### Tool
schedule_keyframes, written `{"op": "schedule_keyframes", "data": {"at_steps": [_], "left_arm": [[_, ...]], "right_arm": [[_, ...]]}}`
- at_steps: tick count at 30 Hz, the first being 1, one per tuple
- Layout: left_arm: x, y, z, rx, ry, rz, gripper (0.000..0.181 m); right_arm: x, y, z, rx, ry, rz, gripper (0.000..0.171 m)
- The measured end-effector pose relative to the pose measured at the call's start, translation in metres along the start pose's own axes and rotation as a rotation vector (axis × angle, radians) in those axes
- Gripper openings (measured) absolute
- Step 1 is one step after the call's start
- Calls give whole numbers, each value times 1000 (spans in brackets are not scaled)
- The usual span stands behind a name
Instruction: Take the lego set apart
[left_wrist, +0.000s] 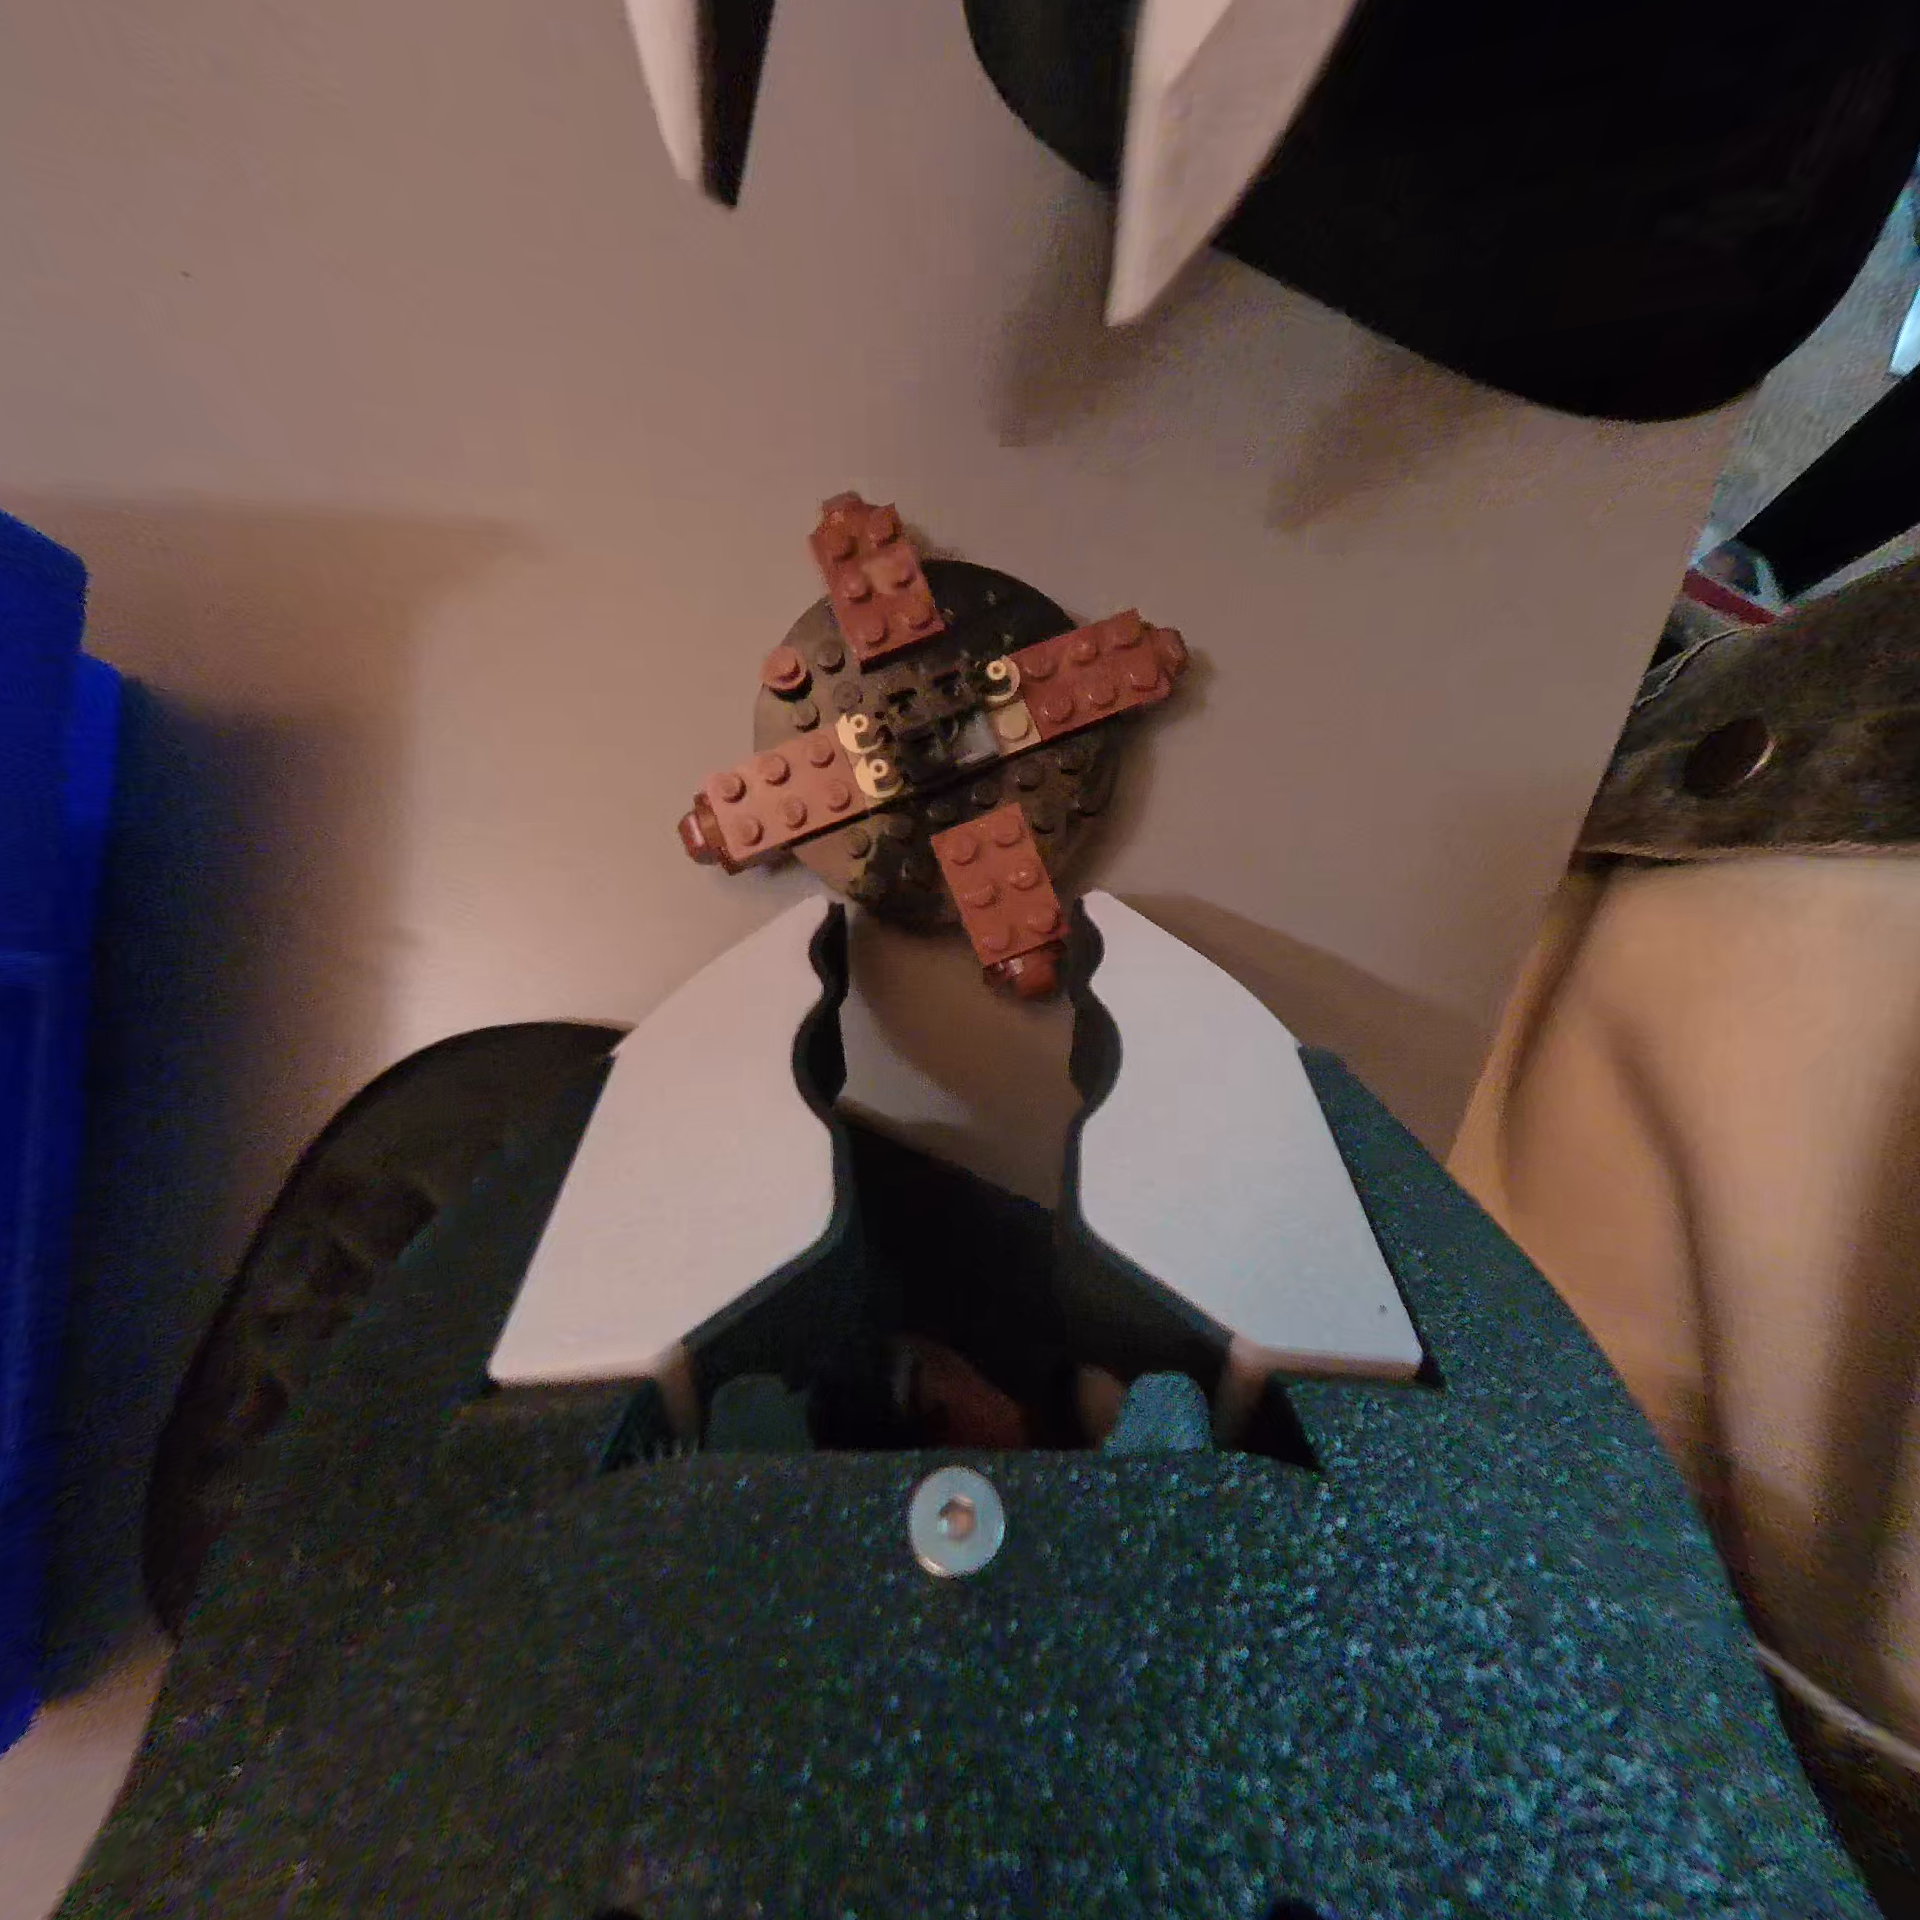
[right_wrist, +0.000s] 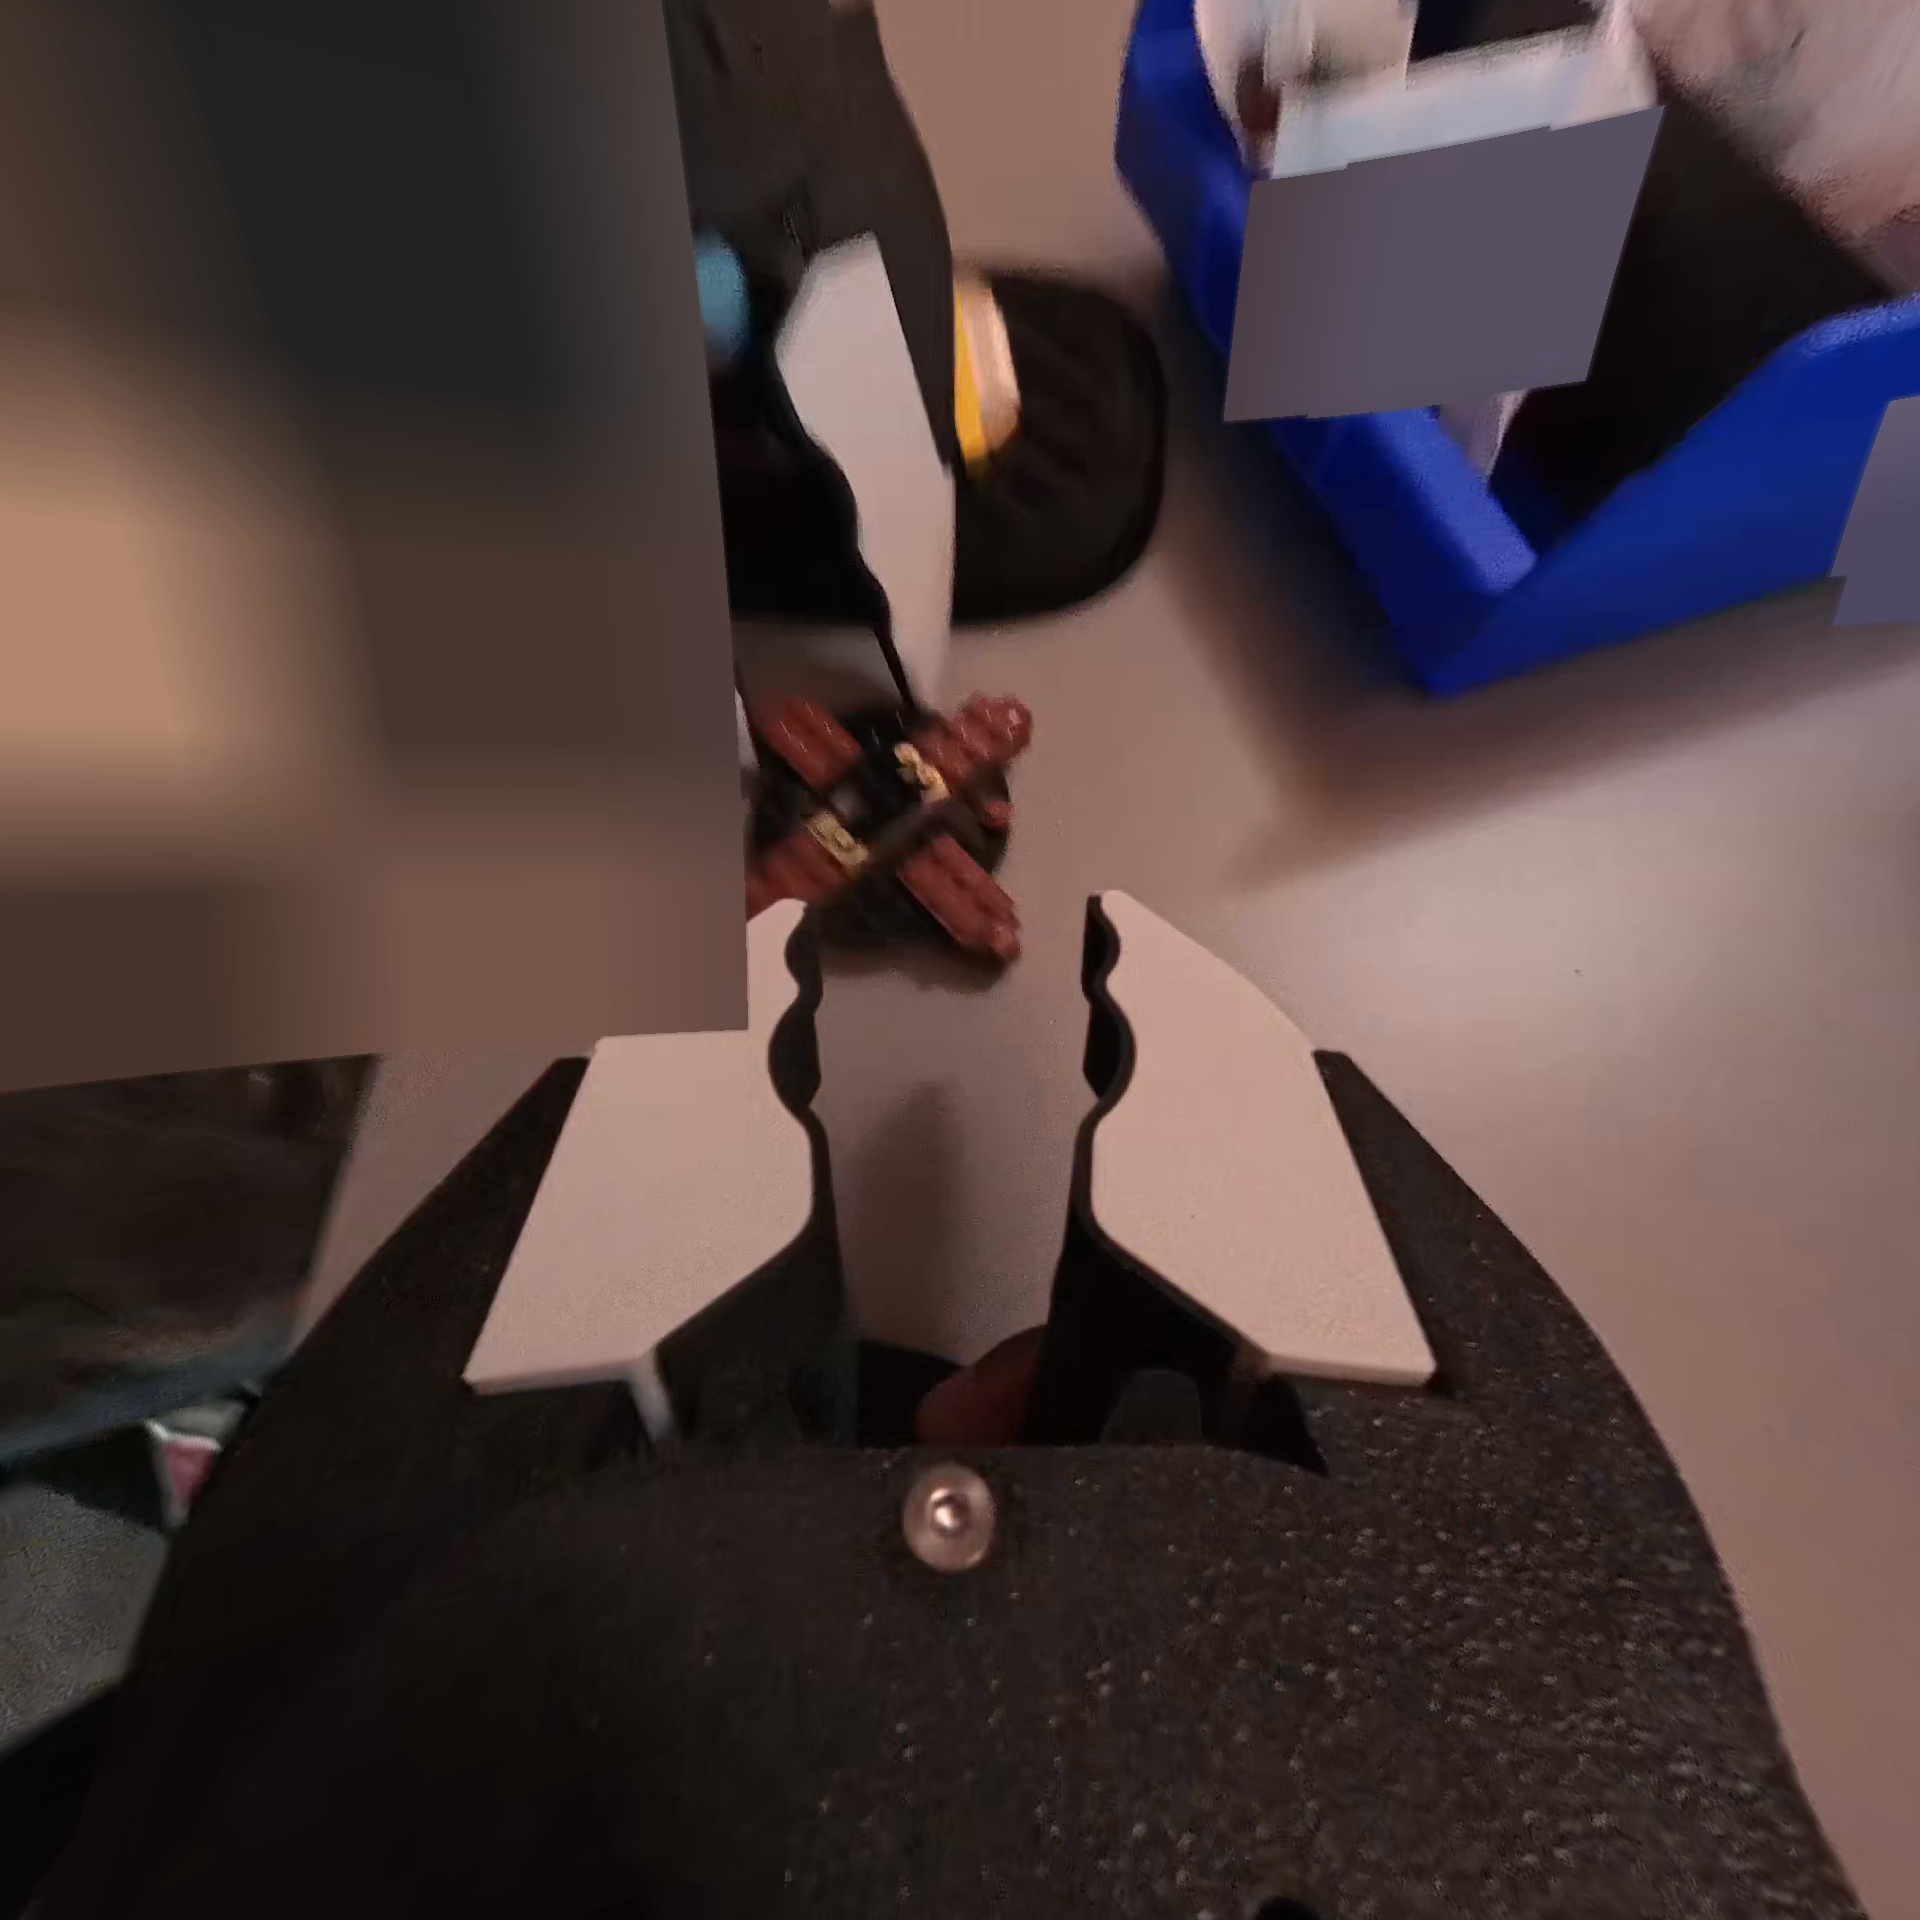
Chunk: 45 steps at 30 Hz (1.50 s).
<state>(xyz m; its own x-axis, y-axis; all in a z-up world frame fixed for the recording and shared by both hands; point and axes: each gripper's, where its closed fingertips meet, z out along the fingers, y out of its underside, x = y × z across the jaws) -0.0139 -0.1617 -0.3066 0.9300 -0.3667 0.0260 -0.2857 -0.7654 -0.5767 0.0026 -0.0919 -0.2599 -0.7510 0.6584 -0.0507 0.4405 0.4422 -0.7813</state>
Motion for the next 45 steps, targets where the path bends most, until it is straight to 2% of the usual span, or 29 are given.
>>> {"op": "schedule_keyframes", "data": {"at_steps": [1, 3, 5, 7, 10, 12, 14, 17, 21, 26, 29, 31, 35, 39, 42, 45], "left_arm": [[-2, 1, 0, -9, 0, 6, 40], [-6, 1, -2, -12, 5, 6, 40], [-5, 0, -2, 4, 22, 2, 40], [-4, 0, -1, 9, 36, 3, 37], [-4, 0, -1, 11, 43, 9, 38], [-8, -3, -2, 36, 24, 1, 39], [-20, -11, -5, 99, -48, -30, 42], [-36, -23, -13, 183, -150, -91, 48], [-40, -26, -16, 189, -171, -103, 47], [-47, -30, -17, 201, -222, -127, 49], [-61, -39, -22, 288, -284, -204, 53], [-66, -49, -26, 382, -280, -281, 62], [-70, -58, -32, 477, -273, -349, 76], [-67, -65, -37, 543, -259, -355, 75], [-60, -80, -52, 700, -150, -431, 59], [-65, -88, -70, 844, -99, -509, 64]], "right_arm": [[1, 4, 6, -42, -21, -16, 51], [-8, -5, 16, 0, -130, -1, 53], [-1, -3, 22, -18, -132, 21, 51], [4, 10, 29, -109, -104, -7, 53], [-4, 6, 32, -81, -132, -4, 52], [6, 11, 29, -92, -63, 32, 49], [23, 10, 23, -87, 81, 63, 50], [37, -4, 14, -5, 267, 179, 55], [31, -16, 14, 67, 327, 198, 56], [34, -12, 12, 49, 416, 256, 58], [50, -7, 1, 72, 565, 391, 59], [52, -9, -3, 126, 596, 450, 66], [55, -10, -14, 209, 633, 530, 68], [54, -12, -21, 253, 650, 552, 68], [56, -9, -23, 254, 683, 547, 71], [58, -14, -28, 290, 732, 482, 66]]}}
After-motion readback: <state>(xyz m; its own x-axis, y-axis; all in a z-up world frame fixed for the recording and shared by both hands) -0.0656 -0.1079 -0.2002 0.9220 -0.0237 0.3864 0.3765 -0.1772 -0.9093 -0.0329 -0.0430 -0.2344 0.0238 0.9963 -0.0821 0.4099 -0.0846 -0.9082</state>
